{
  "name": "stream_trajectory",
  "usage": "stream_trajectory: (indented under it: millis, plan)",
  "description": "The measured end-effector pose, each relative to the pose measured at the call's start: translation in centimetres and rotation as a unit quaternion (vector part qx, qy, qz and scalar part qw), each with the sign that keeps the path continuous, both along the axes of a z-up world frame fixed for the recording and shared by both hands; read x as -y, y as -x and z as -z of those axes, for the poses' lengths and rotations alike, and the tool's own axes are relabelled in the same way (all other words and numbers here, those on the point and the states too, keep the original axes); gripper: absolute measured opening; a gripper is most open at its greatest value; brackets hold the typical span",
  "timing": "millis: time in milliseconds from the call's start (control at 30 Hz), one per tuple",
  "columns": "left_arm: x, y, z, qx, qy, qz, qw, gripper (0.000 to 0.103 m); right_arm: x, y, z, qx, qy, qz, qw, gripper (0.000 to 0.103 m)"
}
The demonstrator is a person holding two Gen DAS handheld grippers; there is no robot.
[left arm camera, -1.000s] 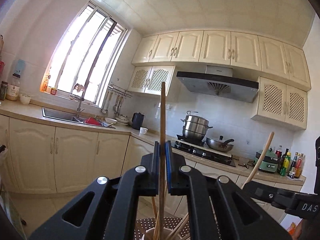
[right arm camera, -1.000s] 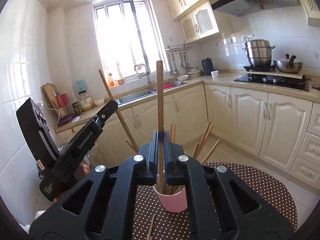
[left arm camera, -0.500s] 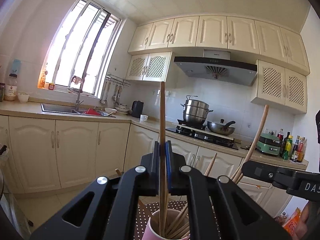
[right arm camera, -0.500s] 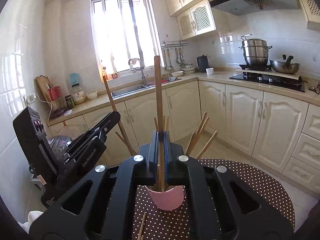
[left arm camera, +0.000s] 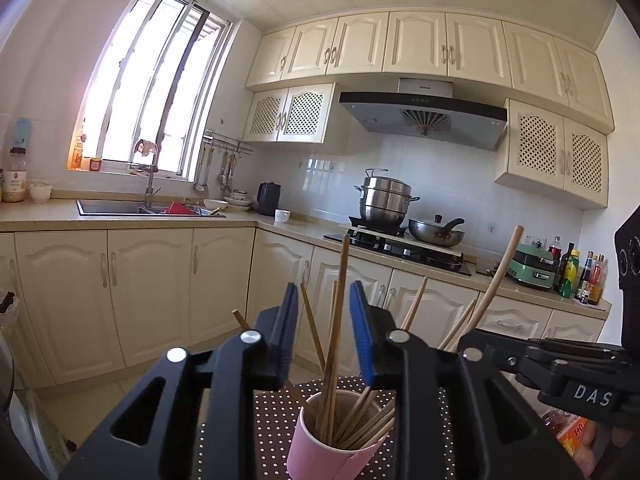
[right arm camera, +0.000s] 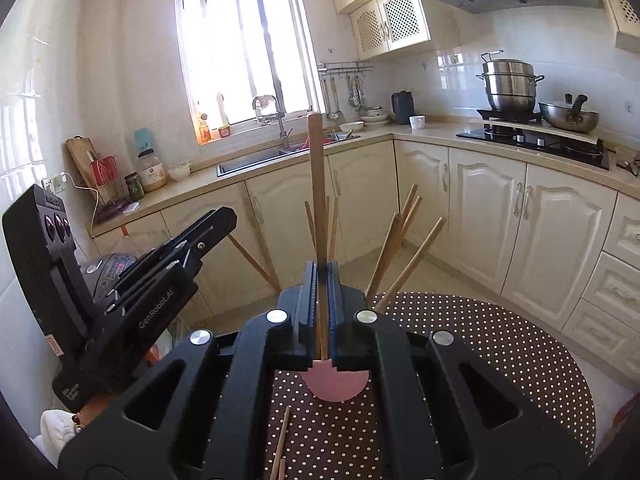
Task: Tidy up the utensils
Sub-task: 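Lower the chopsticks into the pink cup and open both grippers, then move both open grippers back down to the last loose chopsticks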
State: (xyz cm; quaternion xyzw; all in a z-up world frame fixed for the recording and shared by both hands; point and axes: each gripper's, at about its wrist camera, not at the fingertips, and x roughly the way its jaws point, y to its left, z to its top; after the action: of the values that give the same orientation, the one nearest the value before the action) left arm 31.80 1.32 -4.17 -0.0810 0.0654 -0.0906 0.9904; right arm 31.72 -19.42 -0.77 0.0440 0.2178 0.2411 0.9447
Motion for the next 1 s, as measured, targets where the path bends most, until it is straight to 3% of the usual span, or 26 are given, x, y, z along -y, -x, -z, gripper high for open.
stream_trajectory:
  millis: [300,733,833,900,1000]
  plan:
    - [-0.7,1.2,0.3,-0.016,-0.007,-0.006,0.9998,0.040,-0.1,0.3,1.0,-0.011,0.004,0.002,1.000,0.006]
    - [-1.9,1.3,1.6,-0.078,-0.035,-0.026,0.9960,0.053,-0.5,0.4,1.5,-0.022,0.002,0.022,1.000,0.007]
    - [-2.3,1.6,1.7,-0.085,-0.034,-0.026,0.9955,0.055,-0.4,0.6,1.4,-0.023,0.001,0.027,0.999,0.019]
    - [-2.3,1.9,1.7,-0.090,-0.036,-0.025,0.9950,0.056,-0.3,1.0,1.2,-0.017,-0.002,0.030,0.999,0.041]
    - [-2.4,2.5,1.6,-0.090,-0.040,-0.025,0.9948,0.057,-0.2,1.7,0.8,-0.008,-0.006,0.031,0.999,0.046]
